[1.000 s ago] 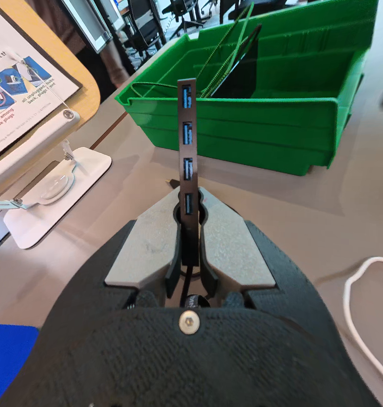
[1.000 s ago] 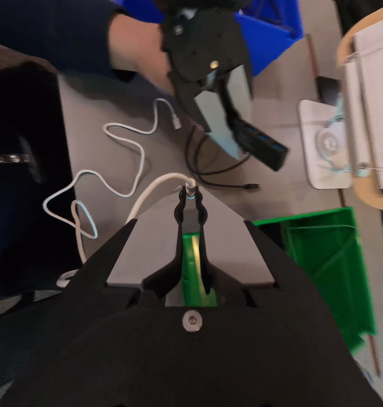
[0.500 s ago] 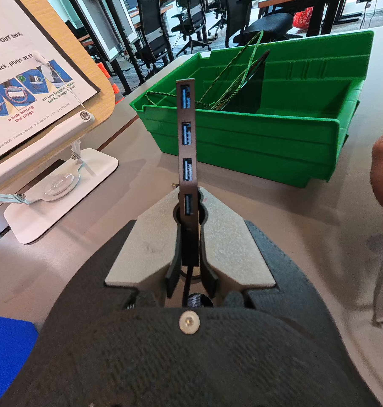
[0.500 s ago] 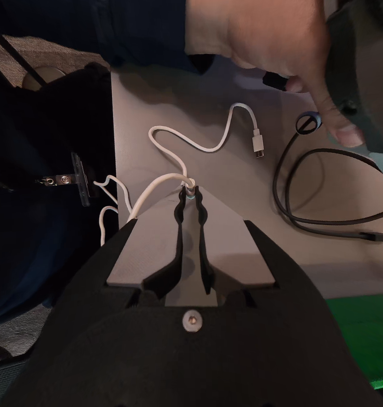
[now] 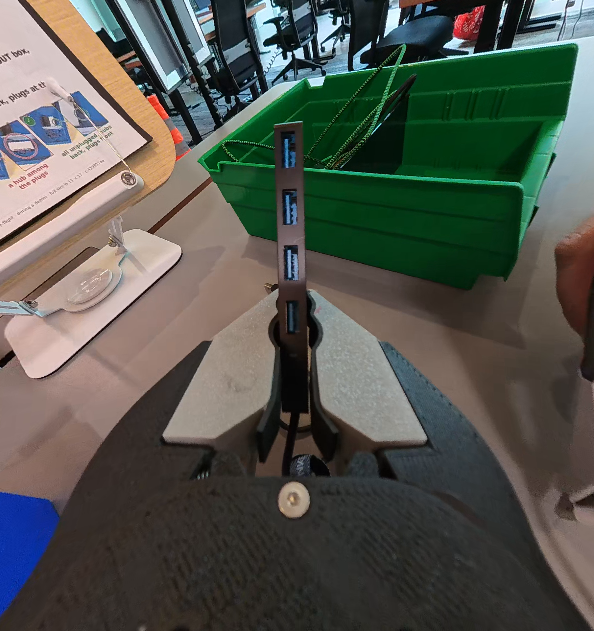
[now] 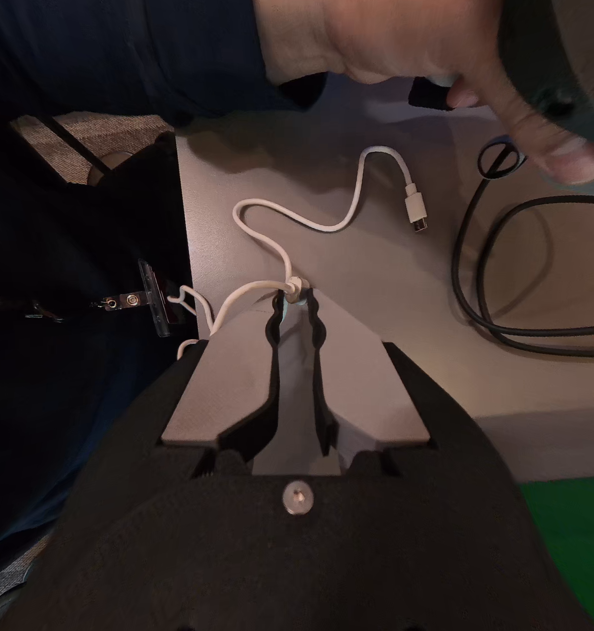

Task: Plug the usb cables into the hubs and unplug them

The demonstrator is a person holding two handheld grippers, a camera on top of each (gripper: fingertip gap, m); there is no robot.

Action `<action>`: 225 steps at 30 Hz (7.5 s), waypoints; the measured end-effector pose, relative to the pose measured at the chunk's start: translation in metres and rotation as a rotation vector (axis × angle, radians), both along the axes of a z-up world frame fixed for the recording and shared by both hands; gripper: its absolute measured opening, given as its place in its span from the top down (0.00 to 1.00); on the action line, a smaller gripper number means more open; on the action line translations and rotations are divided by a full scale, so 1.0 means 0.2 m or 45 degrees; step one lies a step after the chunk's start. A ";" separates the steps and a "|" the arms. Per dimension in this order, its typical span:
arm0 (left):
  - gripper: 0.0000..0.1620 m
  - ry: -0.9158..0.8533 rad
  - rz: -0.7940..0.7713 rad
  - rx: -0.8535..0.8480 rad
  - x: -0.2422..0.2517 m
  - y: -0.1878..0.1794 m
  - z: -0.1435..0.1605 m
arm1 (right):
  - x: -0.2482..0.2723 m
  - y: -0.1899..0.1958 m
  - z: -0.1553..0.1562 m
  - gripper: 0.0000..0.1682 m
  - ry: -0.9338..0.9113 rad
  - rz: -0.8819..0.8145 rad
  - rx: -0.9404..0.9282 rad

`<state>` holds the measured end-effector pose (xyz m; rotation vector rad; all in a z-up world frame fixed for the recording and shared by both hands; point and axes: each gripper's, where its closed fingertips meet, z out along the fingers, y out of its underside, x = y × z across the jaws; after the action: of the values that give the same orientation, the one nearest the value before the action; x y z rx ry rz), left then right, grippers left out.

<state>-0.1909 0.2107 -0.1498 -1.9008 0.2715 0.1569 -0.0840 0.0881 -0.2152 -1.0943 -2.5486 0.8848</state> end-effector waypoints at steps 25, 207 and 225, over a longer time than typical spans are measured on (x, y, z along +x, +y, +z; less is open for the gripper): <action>0.97 -0.076 0.125 0.085 -0.14 -0.04 0.08 | -0.09 0.06 0.31 0.95 0.218 -0.085 -0.140; 1.00 -0.601 -0.376 -0.031 0.24 -0.05 0.04 | -0.31 0.57 0.51 0.96 0.633 -0.208 0.178; 0.99 -0.589 -0.270 0.042 0.15 -0.03 0.07 | -0.09 1.45 1.71 0.96 1.103 -0.834 0.448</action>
<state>-0.1604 0.2043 -0.1365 -1.8037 0.1514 -0.4138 -0.1028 0.3790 0.1277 -1.0186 -1.4302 0.5237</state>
